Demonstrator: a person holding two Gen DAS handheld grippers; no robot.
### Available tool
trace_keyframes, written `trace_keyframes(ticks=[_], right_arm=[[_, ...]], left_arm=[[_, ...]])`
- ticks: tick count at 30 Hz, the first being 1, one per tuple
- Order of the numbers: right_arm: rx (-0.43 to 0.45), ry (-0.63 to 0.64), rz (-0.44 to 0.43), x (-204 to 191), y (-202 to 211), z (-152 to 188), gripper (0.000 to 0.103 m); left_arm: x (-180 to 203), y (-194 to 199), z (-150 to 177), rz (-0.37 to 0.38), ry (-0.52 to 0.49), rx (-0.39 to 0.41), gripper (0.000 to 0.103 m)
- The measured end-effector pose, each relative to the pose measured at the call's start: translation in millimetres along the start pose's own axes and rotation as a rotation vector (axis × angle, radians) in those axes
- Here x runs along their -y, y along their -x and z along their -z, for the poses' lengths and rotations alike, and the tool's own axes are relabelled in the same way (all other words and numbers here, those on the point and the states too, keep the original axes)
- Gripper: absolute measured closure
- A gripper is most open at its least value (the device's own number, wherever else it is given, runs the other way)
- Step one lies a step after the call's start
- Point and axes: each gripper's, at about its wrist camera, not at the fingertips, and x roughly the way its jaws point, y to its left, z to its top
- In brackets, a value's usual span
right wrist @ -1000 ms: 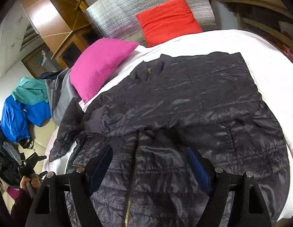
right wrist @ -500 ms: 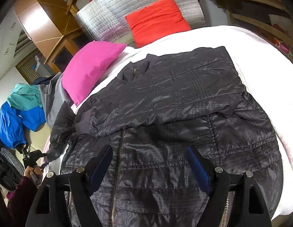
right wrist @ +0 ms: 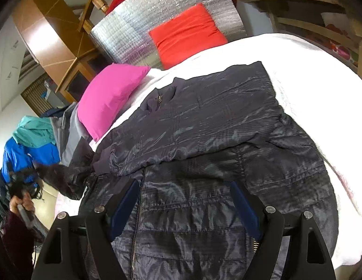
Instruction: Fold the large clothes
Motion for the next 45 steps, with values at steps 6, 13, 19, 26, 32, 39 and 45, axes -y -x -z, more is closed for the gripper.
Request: trace_keyframes(ticks=[6,13,19,26,32,39,45], right_arm=[[0.035,-0.066,0.002,31.8,19.7,1.4,0.020],[0.066,-0.151,0.024,74.3,42.7,0.5,0.020],[0.051,-0.181,-0.002,83.1,40.0,-4.9,0.020],[0.003,-0.204,-0.111,65.1,4.9,-29.4,0.020],[-0.060,-0.260,-0.121,63.8,-45.1,-65.2,0.020],[-0.185,-0.105,0.119,23.4,-81.8,-63.9,0.038],[-0.227,0.071,0.204,-11.8,-93.8,-51.1,0.089]], left_arm=[[141.0,0.0,32.1,0.186,-0.184,-0.088,0.082],[257.9,-24.8,87.8,0.385,-0.294,-0.275,0.079],[274.8,-16.7,87.4,0.435,-0.350,-0.264,0.034],[188.4,-34.6,76.1,0.162,-0.311,-0.233,0.029],[98.0,-91.3,94.5,-0.110,-0.254,-0.340,0.030],[68.3,-121.6,114.7,-0.211,-0.286,-0.368,0.030],[78.4,-135.1,121.2,-0.204,-0.315,-0.387,0.029]])
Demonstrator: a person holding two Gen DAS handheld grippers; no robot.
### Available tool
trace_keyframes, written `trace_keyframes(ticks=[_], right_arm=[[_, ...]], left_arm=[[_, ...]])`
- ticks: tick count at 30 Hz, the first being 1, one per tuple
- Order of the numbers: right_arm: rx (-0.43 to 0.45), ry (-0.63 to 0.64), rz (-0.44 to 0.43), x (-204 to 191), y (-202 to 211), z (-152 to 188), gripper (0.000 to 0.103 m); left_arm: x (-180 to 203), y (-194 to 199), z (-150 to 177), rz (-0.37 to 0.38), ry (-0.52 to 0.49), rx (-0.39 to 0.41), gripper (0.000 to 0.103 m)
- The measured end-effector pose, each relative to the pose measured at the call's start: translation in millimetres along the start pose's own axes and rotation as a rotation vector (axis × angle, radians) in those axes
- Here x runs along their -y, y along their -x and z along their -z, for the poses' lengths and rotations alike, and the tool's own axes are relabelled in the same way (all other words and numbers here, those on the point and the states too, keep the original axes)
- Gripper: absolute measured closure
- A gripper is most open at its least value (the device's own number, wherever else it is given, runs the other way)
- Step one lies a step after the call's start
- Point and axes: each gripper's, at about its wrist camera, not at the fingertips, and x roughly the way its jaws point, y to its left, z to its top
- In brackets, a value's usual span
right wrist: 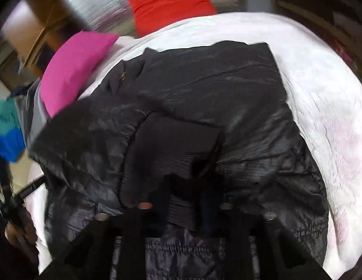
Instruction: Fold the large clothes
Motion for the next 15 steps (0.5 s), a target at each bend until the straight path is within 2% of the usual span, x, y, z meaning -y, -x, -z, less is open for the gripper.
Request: trace_keyframes(ticks=[2,6,9,12,15], right_arm=[[0.055,-0.013,-0.017,-0.4,13.2,-4.0,0.093],[0.246,0.018,0.031,-2.9,56.0,-25.7,0.093],[0.306,-0.014,0.068,10.7,65.9,-48.3,0.094],[0.291,-0.062,0.106,33.1,52.8,-59.1,0.094],[0.184,-0.155,0.100,66.7,10.9,-56.8,0.094]], left_arm=[[0.7,2.3,1.2,0.005,-0.013,0.008,0.029],[0.3,8.6,-0.2,-0.012,-0.044,0.035,0.029],[-0.9,12.2,-0.6,-0.016,-0.048,0.056,0.029],[0.0,5.6,1.4,-0.012,-0.057,0.040,0.028],[-0.2,-0.4,4.0,-0.008,-0.052,0.031,0.022]])
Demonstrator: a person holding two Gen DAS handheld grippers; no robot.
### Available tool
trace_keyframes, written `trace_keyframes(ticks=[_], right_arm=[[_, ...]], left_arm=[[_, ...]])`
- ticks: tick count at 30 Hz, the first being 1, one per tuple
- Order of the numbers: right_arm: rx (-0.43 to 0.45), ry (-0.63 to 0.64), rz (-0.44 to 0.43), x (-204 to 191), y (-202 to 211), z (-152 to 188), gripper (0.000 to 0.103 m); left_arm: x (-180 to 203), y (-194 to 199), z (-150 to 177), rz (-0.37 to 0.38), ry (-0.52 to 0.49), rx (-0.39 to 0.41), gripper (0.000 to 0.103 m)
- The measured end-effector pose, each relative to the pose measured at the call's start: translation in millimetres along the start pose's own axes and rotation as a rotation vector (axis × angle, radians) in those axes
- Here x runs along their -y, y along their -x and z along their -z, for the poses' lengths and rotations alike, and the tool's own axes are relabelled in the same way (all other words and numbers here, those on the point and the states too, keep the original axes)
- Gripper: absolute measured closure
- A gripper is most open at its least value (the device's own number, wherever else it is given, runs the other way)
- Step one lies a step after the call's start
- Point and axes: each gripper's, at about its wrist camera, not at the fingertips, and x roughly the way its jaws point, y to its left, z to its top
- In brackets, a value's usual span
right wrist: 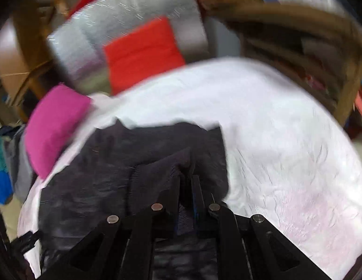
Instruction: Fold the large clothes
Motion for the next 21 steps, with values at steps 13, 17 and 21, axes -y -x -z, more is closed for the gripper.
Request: trace_keyframes(ticks=[13,17,21], right_arm=[[0.027,-0.142,-0.127,34.5,-0.9,3.3,0.012],[-0.121,-0.109,-0.120,25.3,-38.4,9.1,0.044],[0.037,0.083,-0.015,-12.9,-7.1,4.1,0.072]], left_arm=[[-6.7,-3.4,-6.6,-0.010,0.014,-0.001,0.020],[-11.9,-17.3,-6.9,0.063,0.078,-0.040,0.019],[-13.5,-14.8,-13.3,0.077,0.065,-0.019,0.020]])
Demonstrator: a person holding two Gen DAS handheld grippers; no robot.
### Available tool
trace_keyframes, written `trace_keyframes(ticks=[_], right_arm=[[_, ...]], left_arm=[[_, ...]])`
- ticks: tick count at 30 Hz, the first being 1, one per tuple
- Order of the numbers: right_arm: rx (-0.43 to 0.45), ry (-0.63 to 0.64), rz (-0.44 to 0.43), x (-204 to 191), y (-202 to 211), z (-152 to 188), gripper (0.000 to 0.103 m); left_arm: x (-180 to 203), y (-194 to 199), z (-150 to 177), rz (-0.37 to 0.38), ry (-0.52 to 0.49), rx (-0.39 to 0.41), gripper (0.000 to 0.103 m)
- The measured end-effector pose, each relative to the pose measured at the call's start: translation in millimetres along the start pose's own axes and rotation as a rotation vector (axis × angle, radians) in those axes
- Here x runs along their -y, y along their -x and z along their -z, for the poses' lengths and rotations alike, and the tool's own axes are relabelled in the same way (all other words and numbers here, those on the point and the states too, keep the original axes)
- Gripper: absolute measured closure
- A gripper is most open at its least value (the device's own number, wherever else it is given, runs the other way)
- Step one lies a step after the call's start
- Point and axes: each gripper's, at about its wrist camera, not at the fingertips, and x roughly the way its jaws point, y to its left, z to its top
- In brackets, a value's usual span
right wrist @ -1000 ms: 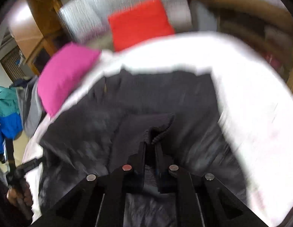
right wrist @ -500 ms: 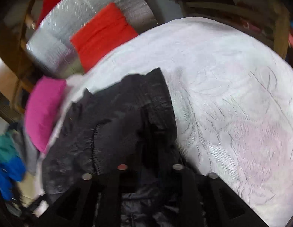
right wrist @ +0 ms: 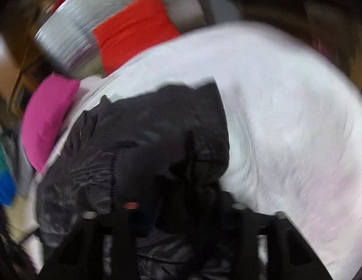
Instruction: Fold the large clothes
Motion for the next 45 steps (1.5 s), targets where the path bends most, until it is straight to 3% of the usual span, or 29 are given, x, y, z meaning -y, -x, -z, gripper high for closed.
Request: trace_keyframes(ticks=[3,5,6,9,10,11,18,26,34,45], right_arm=[[0.031,-0.020,-0.009,3.8,1.2,-2.3,0.073],[-0.069,-0.027,0.024,11.7,-24.3,4.0,0.068],[-0.078,-0.046,0.017,17.2,-29.8,7.5,0.065],[-0.068,-0.108,-0.043,25.1,-13.8,10.5,0.047],[-0.066,-0.140,-0.080,28.4,-6.5,12.0,0.035],[-0.048,-0.157,-0.101,31.5,2.7,14.4,0.032],[0.009,-0.155,-0.111,36.0,44.3,37.0,0.032],[0.004,-0.209,-0.150,60.6,84.3,64.1,0.032],[0.025,-0.209,-0.180,60.0,103.3,64.3,0.032],[0.039,-0.169,-0.190,44.2,97.2,45.4,0.032]], left_arm=[[4.6,-2.3,1.2,-0.028,-0.020,0.007,0.018],[8.0,-1.7,4.9,-0.047,-0.026,0.011,0.018],[10.8,2.3,7.5,-0.066,-0.034,0.024,0.018],[23.2,23.6,16.7,-0.146,-0.102,0.080,0.018],[25.2,28.6,18.6,-0.163,-0.120,0.095,0.018],[30.3,39.1,22.2,-0.186,-0.147,0.123,0.018],[53.9,102.7,44.9,-0.203,-0.230,0.273,0.018],[67.1,149.4,64.2,-0.192,-0.250,0.354,0.018],[72.6,170.3,70.1,-0.178,-0.262,0.389,0.018],[73.2,155.8,65.0,-0.195,-0.265,0.366,0.018]])
